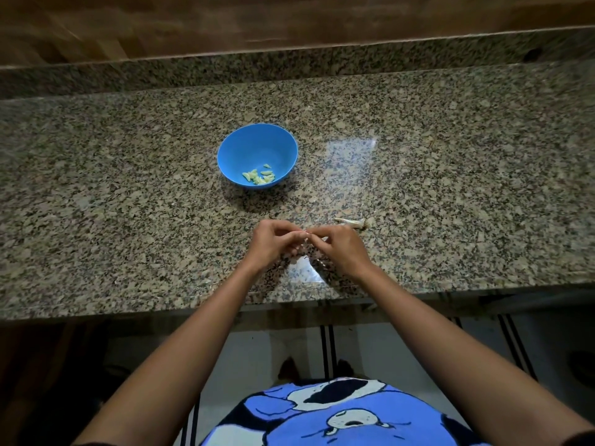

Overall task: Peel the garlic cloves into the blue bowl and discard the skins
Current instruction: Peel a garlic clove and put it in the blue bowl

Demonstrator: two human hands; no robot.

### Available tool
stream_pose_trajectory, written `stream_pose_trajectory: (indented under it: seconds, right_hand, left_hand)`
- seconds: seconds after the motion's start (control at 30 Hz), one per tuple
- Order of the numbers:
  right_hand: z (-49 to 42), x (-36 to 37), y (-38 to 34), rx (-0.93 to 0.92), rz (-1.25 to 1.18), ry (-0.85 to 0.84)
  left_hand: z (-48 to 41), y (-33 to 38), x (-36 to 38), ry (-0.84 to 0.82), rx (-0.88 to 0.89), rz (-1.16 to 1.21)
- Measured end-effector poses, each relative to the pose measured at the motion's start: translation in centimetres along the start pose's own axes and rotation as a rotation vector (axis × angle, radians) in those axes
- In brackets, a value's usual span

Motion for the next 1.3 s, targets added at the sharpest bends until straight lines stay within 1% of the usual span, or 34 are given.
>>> stream_pose_trajectory:
  seconds: [0.07,0.17,0.27,0.4,0.5,0.57,0.67,0.73,0.83,0.93,1.03,1.13,1.23,1.3]
  right_hand:
    - [-0.2,0.1,0.2,0.043,-0.035,-0.008]
    - [-0.3,0.4,0.8,0.111,-0.175,-0.026]
    - [-0.4,0.7,1.0,0.157,-0.298,-0.057]
    - [-0.2,1.1,1.4,0.263,-0.688,-0.092]
    - [0.1,1.4,1.5,0.351,-0.844,-0.116]
    - [0.2,1.8,1.4,0.398,-0.925,-0.109]
    - [0.3,2.0,1.8,0.499,-1.021,-0.048]
    - [0.5,2.1,2.2,0.525,-0.957,-0.048]
    - [1.0,2.1,2.7,0.51,-0.834,-0.031]
    - [0.6,1.8,2.6,0.407,-0.673,-0.02]
    - [0.3,2.0,1.8,0.322,-0.635,-0.08]
    - [0.2,1.7,1.1,0.245,-0.5,-0.047]
    - [0.1,1.1,0.6,0.198,-0.437,0.001]
    - [0.1,0.8,0.3,0.18,-0.451,0.007]
  left_hand:
    - [0.1,0.0,-0.1,0.032,0.01,0.027]
    - [0.6,0.2,-0.1,0.063,0.017,0.092]
    - [0.8,-0.1,-0.1,0.057,-0.02,0.191]
    - [0.9,-1.1,-0.2,0.038,-0.103,0.401]
    - [1.3,-1.6,0.0,0.034,-0.165,0.55]
    - [1.4,-1.9,0.1,0.052,-0.199,0.645]
    - [1.4,-2.3,0.2,0.082,-0.229,0.737]
    - [1.4,-2.6,0.1,0.095,-0.235,0.737]
    - [1.5,-2.5,-0.4,0.117,-0.216,0.606]
    - [1.5,-1.9,-0.7,0.138,-0.159,0.47]
    - [1.3,-1.3,-0.6,0.125,-0.105,0.319]
    - [1.1,-0.4,-0.4,0.104,-0.035,0.195]
    - [1.3,0.0,-0.2,0.094,-0.006,0.163]
    - [1.3,0.1,-0.1,0.09,-0.009,0.171]
Point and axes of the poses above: each hand's wrist, its own z-axis away from the middle knuckle, its own x-axis out of the palm, y = z × x, the point moved 7 cm from there along -z, towards the middle knuckle
